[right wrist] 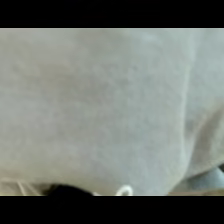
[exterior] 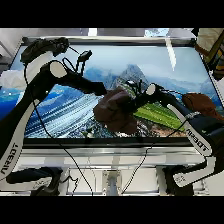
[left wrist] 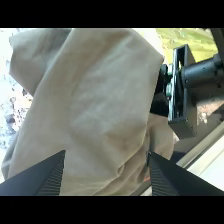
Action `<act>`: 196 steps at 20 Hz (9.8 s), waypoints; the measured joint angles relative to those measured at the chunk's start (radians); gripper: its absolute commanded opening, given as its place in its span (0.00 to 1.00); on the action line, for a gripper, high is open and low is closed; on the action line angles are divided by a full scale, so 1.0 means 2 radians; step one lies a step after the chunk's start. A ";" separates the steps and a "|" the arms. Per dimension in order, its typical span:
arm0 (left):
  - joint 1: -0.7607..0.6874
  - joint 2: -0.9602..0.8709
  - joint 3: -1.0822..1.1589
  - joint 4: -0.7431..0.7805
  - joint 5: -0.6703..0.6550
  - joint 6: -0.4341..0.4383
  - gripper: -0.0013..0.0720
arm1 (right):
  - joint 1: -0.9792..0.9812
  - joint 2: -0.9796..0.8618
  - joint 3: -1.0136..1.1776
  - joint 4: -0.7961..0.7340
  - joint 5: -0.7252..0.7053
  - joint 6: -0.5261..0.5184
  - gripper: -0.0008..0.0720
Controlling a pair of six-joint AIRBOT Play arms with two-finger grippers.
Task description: Fold the shirts.
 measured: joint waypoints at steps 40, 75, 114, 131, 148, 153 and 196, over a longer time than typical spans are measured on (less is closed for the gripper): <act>-0.061 -0.176 0.000 -0.166 0.064 0.089 0.76 | -0.001 0.152 0.399 -0.253 0.008 0.017 0.04; 0.159 0.067 0.308 -0.028 -0.074 0.066 0.03 | 0.000 0.152 0.400 -0.302 0.130 0.046 0.04; 0.156 -0.158 0.241 0.017 -0.078 0.034 0.63 | -0.005 -0.017 0.222 0.000 0.160 0.071 0.57; 0.156 -0.158 0.241 0.018 -0.087 0.049 0.63 | 0.143 -0.017 0.053 0.024 0.090 0.175 0.71; 0.156 -0.158 0.241 0.018 -0.086 0.059 0.61 | 0.095 -0.017 -0.013 -0.049 -0.101 0.410 0.71; 0.156 -0.158 0.241 0.018 -0.084 0.062 0.61 | 0.094 -0.016 -0.036 -0.043 -0.110 0.432 0.71; 0.156 -0.158 0.240 0.018 -0.037 0.079 0.61 | 0.111 0.074 -0.191 0.068 -0.275 0.422 0.70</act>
